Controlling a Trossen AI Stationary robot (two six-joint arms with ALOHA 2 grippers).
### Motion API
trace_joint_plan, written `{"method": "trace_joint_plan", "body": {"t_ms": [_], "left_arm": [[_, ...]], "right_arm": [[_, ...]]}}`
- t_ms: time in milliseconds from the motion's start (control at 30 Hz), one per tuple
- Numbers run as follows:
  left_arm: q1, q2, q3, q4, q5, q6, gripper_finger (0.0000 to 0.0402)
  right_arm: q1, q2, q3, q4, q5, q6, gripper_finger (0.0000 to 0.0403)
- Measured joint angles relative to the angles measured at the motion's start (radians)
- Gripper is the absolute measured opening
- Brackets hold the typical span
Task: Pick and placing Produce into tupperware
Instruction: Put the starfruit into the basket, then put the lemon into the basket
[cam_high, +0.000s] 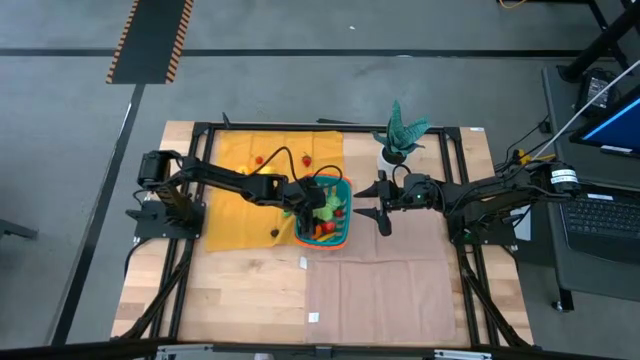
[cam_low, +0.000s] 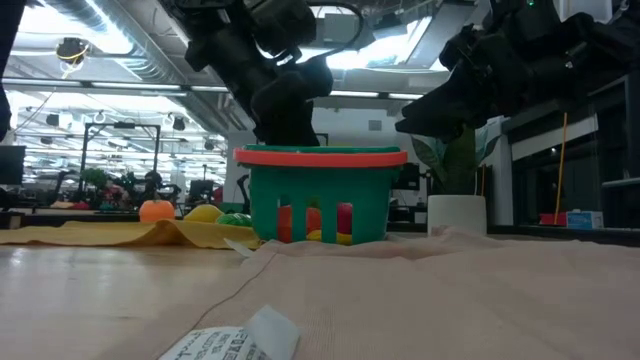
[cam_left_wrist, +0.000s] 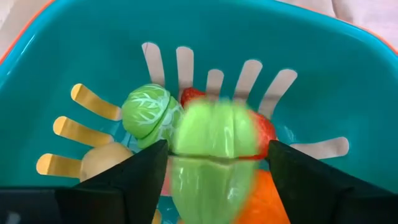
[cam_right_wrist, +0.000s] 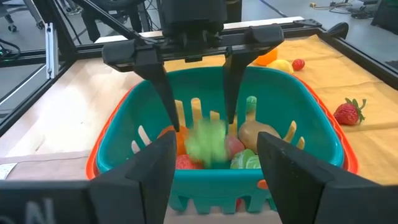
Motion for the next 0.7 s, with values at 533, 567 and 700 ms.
{"method": "trace_joint_plan", "body": {"t_ms": [533,567,700], "left_arm": [[-0.002,-0.194,-0.025,0.006,-0.103,0.075,0.0276],[-0.005,-0.226,-0.044,0.001,-0.117,0.077,0.0276],[-0.010,-0.364,-0.154,0.002,-0.167,0.055,0.0276]], "right_arm": [[0.000,0.000,0.000,-0.001,0.000,0.021,0.0225],[0.000,0.000,0.000,-0.001,0.000,0.021,0.0225],[0.000,0.000,0.000,-0.001,0.000,0.019,0.0225]]}}
